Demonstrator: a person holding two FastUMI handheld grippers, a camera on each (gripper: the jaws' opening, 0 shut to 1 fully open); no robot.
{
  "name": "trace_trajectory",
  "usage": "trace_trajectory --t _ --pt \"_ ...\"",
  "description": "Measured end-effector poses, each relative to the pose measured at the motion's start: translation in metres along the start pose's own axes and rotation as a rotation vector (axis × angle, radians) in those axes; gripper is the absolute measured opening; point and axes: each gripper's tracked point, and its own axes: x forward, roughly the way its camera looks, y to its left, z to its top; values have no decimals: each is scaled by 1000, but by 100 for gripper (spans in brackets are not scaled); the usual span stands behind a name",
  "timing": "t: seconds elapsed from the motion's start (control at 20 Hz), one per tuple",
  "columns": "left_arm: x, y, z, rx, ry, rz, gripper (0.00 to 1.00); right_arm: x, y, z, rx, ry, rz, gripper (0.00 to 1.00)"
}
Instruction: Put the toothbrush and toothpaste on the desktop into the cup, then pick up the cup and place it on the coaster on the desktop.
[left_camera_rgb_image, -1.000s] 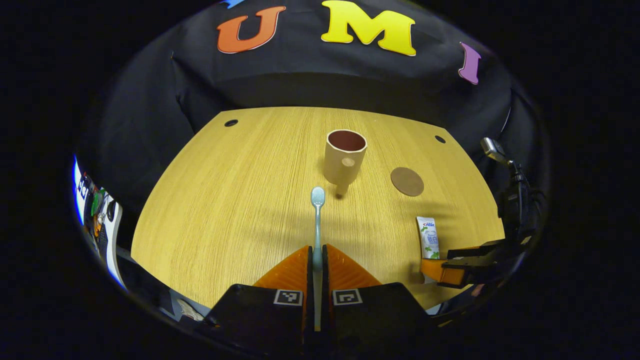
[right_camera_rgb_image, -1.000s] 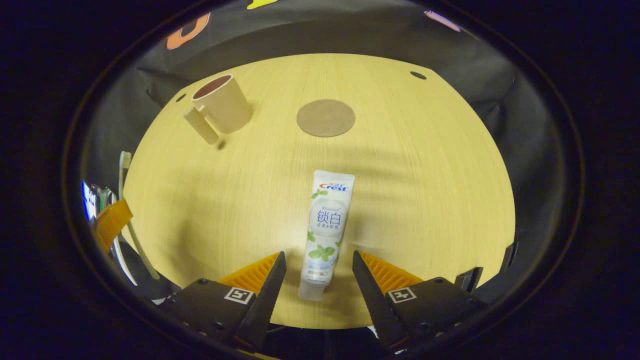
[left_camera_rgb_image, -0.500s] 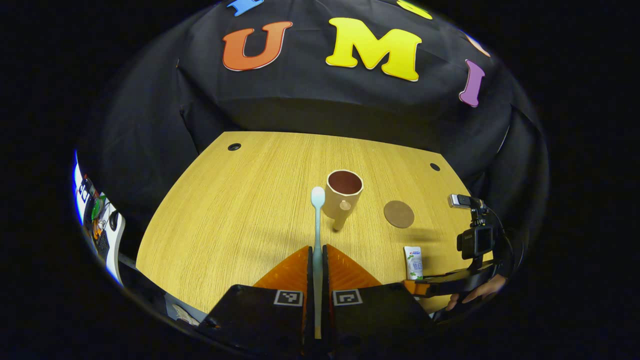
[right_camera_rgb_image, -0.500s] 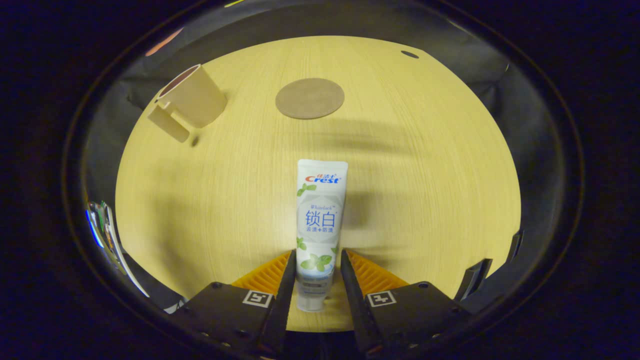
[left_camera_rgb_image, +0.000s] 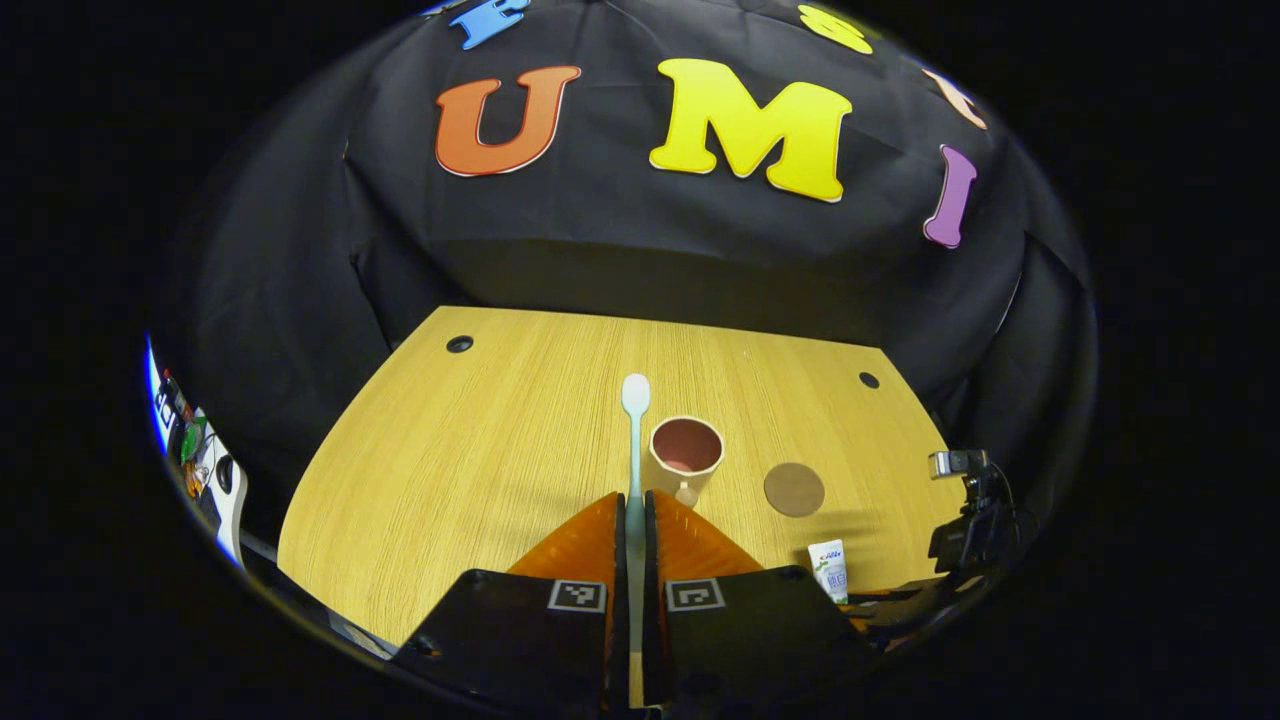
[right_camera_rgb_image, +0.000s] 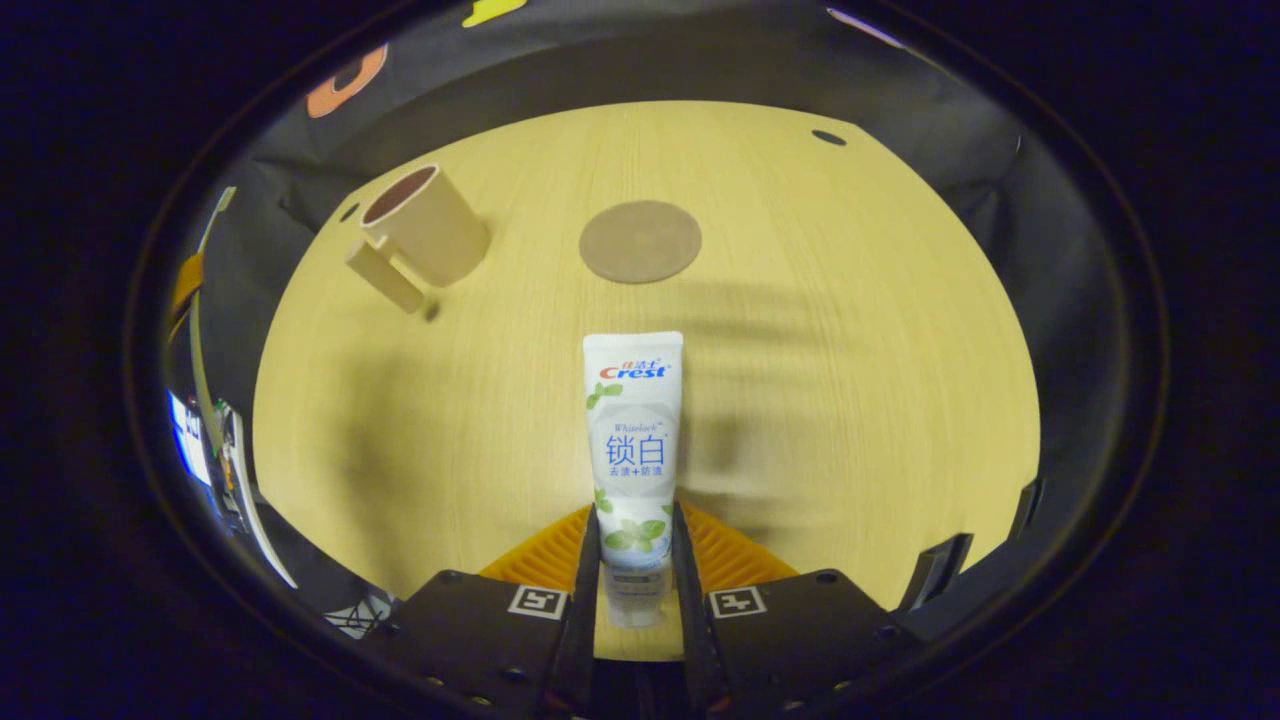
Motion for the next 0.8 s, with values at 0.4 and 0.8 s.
trace_trajectory --t 0.4,0.8 --pt "60 -18 45 31 -100 -59 8 -40 -3 30 -15 -173 7 37" --pt "109 -43 84 35 -204 -153 7 -46 -4 37 41 -334 -30 36"
